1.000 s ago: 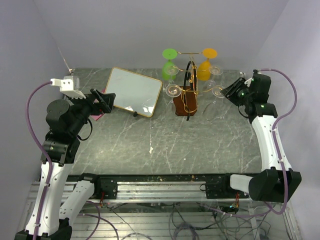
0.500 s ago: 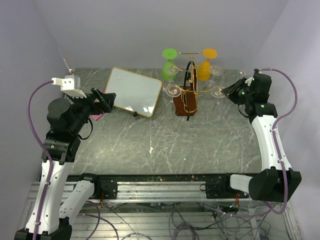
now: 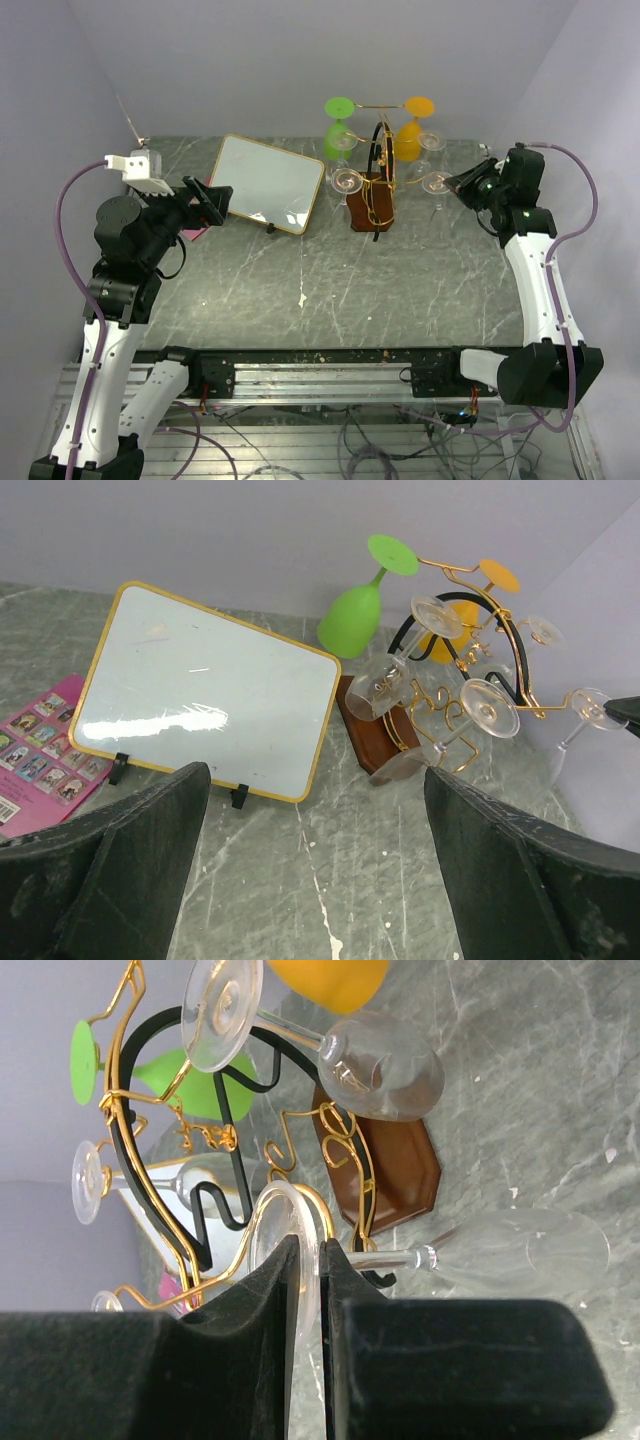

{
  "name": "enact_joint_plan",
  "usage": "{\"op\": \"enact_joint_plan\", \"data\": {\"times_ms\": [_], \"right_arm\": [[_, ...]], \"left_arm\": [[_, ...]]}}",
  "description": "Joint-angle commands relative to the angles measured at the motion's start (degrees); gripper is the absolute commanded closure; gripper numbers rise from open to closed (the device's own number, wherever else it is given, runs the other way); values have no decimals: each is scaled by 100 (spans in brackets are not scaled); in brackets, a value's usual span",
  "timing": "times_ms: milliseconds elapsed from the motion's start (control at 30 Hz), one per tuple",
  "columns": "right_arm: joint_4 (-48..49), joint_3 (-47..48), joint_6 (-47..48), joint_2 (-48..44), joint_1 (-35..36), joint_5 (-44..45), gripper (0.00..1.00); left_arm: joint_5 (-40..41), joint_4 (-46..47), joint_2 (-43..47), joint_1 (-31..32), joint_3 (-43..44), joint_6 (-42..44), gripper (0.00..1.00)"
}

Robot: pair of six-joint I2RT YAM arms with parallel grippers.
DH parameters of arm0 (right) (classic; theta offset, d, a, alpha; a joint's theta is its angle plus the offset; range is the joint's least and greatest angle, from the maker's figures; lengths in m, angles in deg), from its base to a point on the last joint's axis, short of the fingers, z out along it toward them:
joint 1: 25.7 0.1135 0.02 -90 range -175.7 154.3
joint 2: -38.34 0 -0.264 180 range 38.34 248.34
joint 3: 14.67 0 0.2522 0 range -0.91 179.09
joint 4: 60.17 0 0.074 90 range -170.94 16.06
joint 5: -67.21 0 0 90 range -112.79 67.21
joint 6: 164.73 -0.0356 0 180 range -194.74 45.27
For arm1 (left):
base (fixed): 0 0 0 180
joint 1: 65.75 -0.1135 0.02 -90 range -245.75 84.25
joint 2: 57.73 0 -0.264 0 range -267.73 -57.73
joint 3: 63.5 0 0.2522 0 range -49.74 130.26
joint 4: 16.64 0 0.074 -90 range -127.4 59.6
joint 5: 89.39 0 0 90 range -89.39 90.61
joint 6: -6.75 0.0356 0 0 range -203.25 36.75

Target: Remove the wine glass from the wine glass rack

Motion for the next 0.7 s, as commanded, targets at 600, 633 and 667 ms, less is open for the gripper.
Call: {"op": "enact_joint_plan", "data": {"times_ms": [600, 633, 667], "right_arm": [[351, -109, -1758, -374, -43, 184, 100], [378, -130, -1816, -413, -43, 244, 100], [383, -156, -1863, -439, -43, 309, 100]], "left_arm": [[-86, -48, 58, 39, 248, 5, 1], [-79, -51, 56, 39, 253, 6, 1], [-75, -52, 64, 39, 256, 14, 1]]}}
